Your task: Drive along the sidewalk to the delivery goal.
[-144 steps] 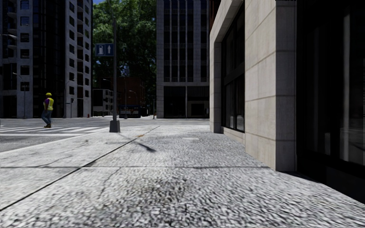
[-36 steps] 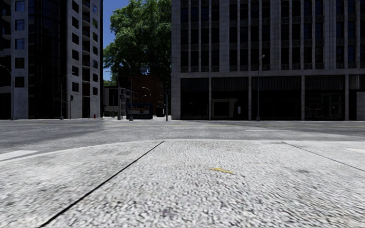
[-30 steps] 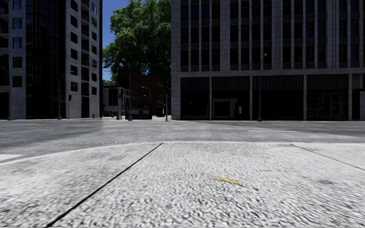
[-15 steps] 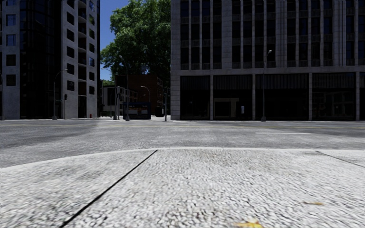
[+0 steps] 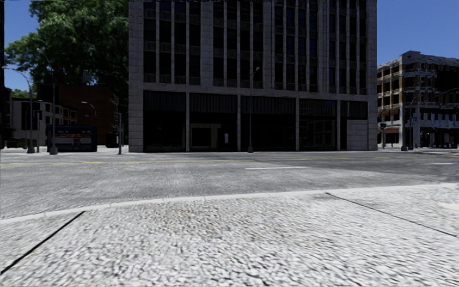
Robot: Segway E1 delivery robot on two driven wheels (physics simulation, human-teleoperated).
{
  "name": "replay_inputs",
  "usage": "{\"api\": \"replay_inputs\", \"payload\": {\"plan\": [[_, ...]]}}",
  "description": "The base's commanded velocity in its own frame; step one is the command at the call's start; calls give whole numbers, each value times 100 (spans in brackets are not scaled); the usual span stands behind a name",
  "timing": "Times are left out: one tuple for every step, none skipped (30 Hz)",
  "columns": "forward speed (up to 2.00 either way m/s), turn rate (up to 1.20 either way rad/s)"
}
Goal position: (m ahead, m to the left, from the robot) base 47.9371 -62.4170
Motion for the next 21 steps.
{"api": "replay_inputs", "payload": {"plan": [[186,-114],[186,-114],[186,-114],[186,-114],[186,-114],[186,-114],[186,-115],[186,-115],[186,-115],[186,-115],[186,-115],[186,-115],[186,-115],[186,-115],[186,-115],[186,-115],[186,-115],[186,-115],[186,-115],[186,-115],[186,-115]]}}
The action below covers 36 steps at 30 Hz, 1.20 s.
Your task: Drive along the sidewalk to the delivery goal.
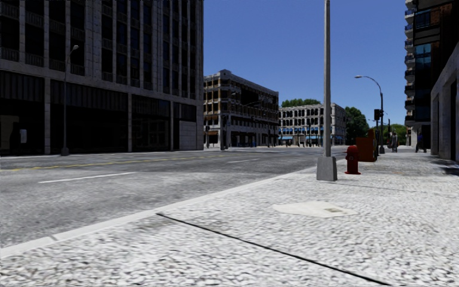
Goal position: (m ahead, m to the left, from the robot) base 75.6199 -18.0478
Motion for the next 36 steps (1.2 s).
{"api": "replay_inputs", "payload": {"plan": [[186,-115],[186,-115],[186,-115],[186,-115],[186,-115],[186,-115],[186,-115],[186,-115],[186,-115],[186,-115],[186,-115],[186,-115],[186,-45],[186,-6],[186,-2],[186,0],[186,0],[186,0],[193,0],[200,0],[200,0],[200,0],[200,0],[200,0],[200,0],[200,0],[200,0],[200,0],[200,0],[200,0],[200,10],[200,51],[200,68],[200,80],[200,80],[200,83]]}}
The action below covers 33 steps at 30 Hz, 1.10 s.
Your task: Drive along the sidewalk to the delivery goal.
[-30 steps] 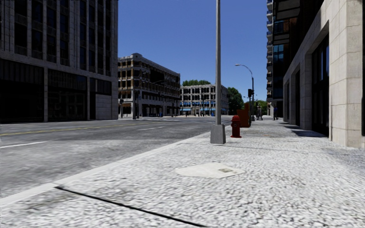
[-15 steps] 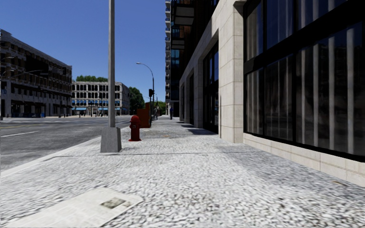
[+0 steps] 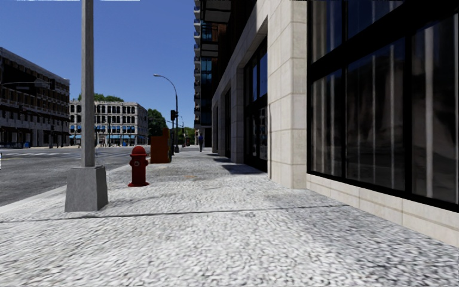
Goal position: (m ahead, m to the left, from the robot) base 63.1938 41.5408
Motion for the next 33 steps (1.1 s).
{"api": "replay_inputs", "payload": {"plan": [[200,84],[200,46],[200,0],[200,0],[200,0],[200,0],[200,0],[200,0],[200,0],[200,0],[200,0],[200,0],[200,0],[200,0],[200,0],[200,0],[200,0],[200,0],[200,0],[200,0],[200,0],[200,69],[200,120],[200,120],[200,83],[200,13],[200,6],[200,4],[200,4],[200,4],[200,3],[200,3],[200,3]]}}
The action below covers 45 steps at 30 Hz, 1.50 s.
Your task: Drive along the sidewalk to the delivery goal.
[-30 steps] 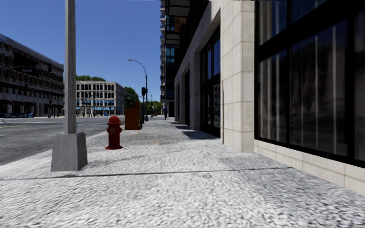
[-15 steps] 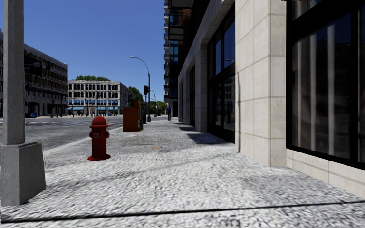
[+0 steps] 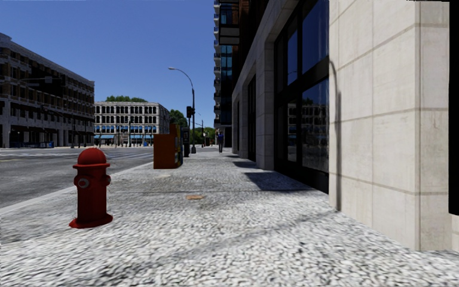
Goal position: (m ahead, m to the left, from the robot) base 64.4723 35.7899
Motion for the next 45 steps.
{"api": "replay_inputs", "payload": {"plan": [[200,3],[200,3],[200,3],[200,3],[200,18],[200,64],[200,64],[200,94],[200,110],[200,113],[200,100],[200,59],[200,52],[200,43],[200,36],[200,36],[200,31],[200,30],[200,29],[200,29],[200,26],[200,11],[200,0],[200,0],[200,0],[200,0],[200,0],[200,0],[200,0],[200,0],[200,0],[200,0],[200,0],[200,0],[200,0],[200,0],[200,0],[200,0],[200,0],[200,0],[200,0],[200,0],[200,0],[200,0],[200,0]]}}
